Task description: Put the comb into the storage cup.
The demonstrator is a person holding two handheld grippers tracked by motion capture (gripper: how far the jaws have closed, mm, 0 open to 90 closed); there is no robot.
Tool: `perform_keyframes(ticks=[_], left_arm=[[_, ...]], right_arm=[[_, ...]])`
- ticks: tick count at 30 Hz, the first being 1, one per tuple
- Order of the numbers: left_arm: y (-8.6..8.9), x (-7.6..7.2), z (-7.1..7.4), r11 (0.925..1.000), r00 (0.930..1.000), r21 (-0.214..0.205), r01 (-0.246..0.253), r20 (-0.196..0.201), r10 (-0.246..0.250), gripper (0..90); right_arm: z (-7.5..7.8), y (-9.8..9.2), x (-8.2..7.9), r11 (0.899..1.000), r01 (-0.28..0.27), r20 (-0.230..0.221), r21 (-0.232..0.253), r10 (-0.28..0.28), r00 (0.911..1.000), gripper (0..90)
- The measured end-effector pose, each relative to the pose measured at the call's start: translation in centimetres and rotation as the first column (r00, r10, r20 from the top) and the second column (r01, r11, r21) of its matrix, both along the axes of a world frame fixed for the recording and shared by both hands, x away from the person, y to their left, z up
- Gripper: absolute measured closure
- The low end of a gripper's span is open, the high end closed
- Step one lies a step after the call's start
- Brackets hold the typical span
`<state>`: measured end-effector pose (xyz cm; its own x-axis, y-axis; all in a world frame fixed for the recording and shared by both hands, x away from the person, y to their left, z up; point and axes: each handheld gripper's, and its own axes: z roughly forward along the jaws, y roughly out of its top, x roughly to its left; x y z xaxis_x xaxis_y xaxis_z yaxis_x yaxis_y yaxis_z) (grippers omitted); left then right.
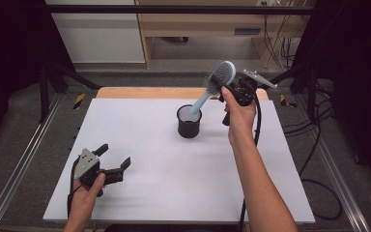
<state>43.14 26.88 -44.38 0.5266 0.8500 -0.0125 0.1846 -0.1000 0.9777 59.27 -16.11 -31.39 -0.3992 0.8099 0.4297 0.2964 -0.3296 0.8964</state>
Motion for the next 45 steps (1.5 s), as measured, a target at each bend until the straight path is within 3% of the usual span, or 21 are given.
perform_keyframes(ticks=[5, 10, 23, 45], left_arm=[[0.1, 0.0, 0.0, 1.0, 1.0, 0.0, -0.001, -0.001, 0.001, 2.7], [0.1, 0.0, 0.0, 1.0, 1.0, 0.0, -0.002, -0.001, 0.002, 2.7], [0.3, 0.1, 0.0, 1.0, 1.0, -0.002, -0.003, -0.004, 0.003, 2.7], [0.3, 0.1, 0.0, 1.0, 1.0, -0.005, -0.002, -0.007, 0.001, 2.7]], right_arm=[[-0.2, 0.3, 0.2, 1.0, 0.0, -0.007, -0.013, 0.0, 1.0, 51.4], [-0.8, 1.0, 0.6, 0.998, 0.0, -0.017, -0.061, -0.001, 0.9998, 51.2], [-3.1, 1.8, 1.5, 0.998, -0.003, -0.059, -0.064, -0.001, 0.9983, 51.1], [-5.5, 3.1, 2.0, 0.996, -0.026, -0.098, -0.085, 0.017, 0.995, 50.7]])
